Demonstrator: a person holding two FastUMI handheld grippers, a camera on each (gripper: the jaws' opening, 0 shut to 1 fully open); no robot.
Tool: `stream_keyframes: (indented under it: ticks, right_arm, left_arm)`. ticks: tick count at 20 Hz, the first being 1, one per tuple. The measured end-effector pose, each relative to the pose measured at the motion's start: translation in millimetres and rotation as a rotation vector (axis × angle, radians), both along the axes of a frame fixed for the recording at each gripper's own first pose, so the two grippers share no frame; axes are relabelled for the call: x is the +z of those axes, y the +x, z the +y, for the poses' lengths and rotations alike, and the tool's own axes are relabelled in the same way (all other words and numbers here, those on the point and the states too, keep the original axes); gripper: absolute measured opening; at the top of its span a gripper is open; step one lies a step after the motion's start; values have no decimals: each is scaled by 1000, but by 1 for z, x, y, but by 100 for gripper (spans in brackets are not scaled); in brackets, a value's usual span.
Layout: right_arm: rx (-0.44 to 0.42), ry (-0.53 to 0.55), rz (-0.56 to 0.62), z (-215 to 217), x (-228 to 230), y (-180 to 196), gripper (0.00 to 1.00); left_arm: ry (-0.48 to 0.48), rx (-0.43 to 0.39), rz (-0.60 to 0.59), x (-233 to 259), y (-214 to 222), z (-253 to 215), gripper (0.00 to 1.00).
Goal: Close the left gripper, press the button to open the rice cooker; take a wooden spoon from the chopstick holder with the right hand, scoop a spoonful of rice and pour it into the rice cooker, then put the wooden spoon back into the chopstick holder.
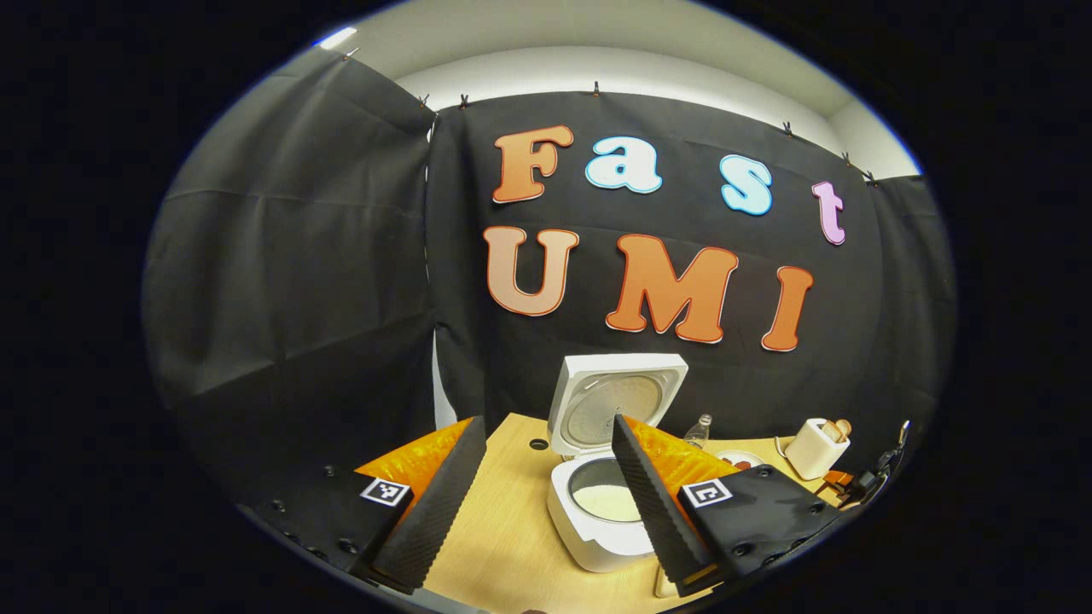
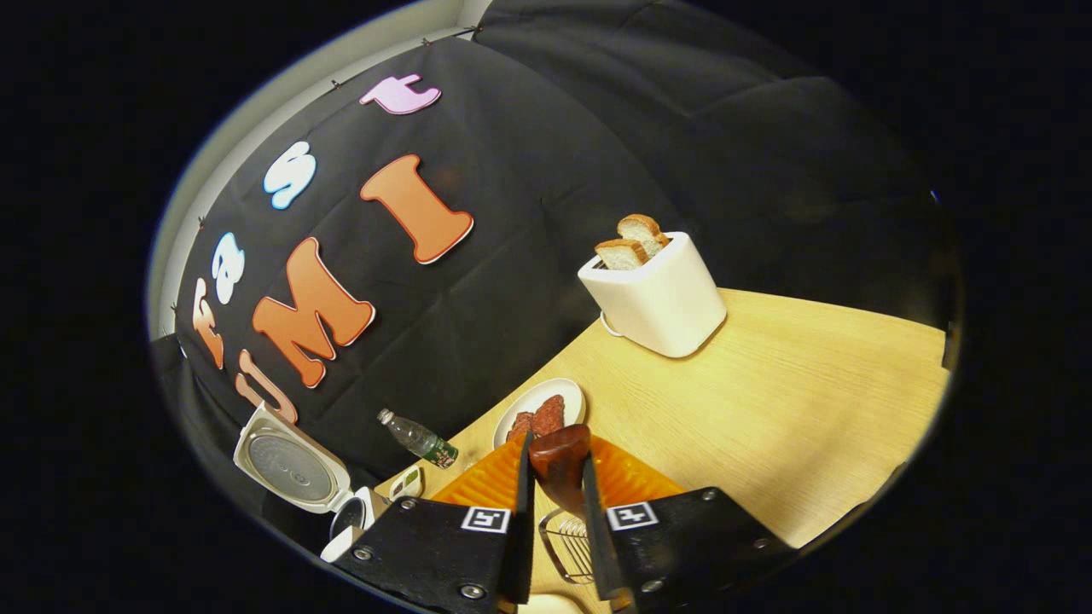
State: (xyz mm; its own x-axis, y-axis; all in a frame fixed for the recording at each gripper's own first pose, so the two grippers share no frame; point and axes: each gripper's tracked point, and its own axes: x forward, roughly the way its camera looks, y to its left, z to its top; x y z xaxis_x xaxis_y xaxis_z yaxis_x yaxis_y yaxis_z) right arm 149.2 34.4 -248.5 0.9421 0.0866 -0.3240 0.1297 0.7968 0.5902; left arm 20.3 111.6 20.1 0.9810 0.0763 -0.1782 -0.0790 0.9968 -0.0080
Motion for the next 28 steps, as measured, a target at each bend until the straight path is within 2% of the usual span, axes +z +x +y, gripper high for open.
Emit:
stream_keyframes:
  ticks: [1,2,3,4,5,8,12,15,18,21,24,28]
  right_arm:
    - [-1,-41,-7,-4,4,-7,43]
    - [-2,-90,-13,-10,9,-8,53]
    - [-7,-141,-18,-16,14,-11,67]
    - [-10,-195,-18,-24,21,-15,86]
    - [-7,-244,-27,-27,27,-17,95]
    - [18,-316,-62,-33,54,-34,95]
    - [26,-331,-89,-38,73,-52,95]
    - [23,-337,-73,-44,70,-67,95]
    - [16,-336,-48,-54,65,-80,95]
    - [-1,-335,-26,-63,58,-89,95]
    - [-19,-334,-19,-69,60,-94,95]
    - [-31,-337,-7,-71,61,-100,95]
  left_arm:
    - [1,-2,-1,2,3,-3,100]
    - [4,-4,0,2,5,-5,100]
    - [3,-7,-2,5,8,-8,100]
    - [-2,-17,-11,10,13,-14,100]
    - [-5,-33,-26,16,20,-20,100]
    - [41,-11,-36,31,44,-18,100]
    - [26,-63,-63,66,90,-46,100]
    - [45,-67,-83,90,134,-56,100]
    - [13,-115,-86,108,175,-82,100]
    - [32,-135,-83,120,213,-97,100]
    - [63,-127,-62,112,256,-102,100]
    - [84,-114,39,67,307,-101,100]
